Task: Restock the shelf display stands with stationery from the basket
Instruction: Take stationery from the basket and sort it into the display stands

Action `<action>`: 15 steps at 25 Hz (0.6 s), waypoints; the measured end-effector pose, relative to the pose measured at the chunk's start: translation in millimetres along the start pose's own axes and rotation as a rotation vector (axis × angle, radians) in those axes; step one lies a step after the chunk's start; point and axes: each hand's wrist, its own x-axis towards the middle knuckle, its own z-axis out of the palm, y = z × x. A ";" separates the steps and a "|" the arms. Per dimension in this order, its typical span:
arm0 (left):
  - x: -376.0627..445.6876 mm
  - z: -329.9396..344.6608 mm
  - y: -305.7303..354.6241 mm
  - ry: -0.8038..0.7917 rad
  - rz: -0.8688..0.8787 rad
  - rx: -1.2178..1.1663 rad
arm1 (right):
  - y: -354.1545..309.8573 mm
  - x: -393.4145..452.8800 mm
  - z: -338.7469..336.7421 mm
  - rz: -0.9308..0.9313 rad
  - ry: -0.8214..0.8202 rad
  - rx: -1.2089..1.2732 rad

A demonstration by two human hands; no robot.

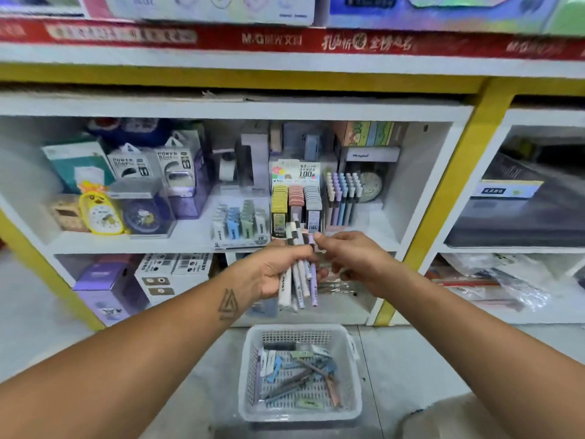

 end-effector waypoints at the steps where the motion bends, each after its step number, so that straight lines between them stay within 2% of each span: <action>1: -0.6 3.0 4.1 -0.023 -0.005 0.021 | -4.8 4.7 -1.3 -0.005 -0.001 0.042; 4: 7.3 9.3 15.3 -0.067 0.007 0.006 | -17.3 22.8 -9.1 -0.002 0.015 0.153; 8: 26.7 6.8 25.1 -0.065 0.013 -0.096 | -29.6 46.1 -18.9 -0.023 0.128 0.352; 11: 39.3 2.1 32.2 0.030 -0.012 -0.151 | -43.6 56.4 -39.8 -0.300 0.340 0.313; 15: 47.2 -3.5 45.9 0.086 0.027 -0.204 | -46.9 55.5 -67.2 -0.745 0.540 -0.100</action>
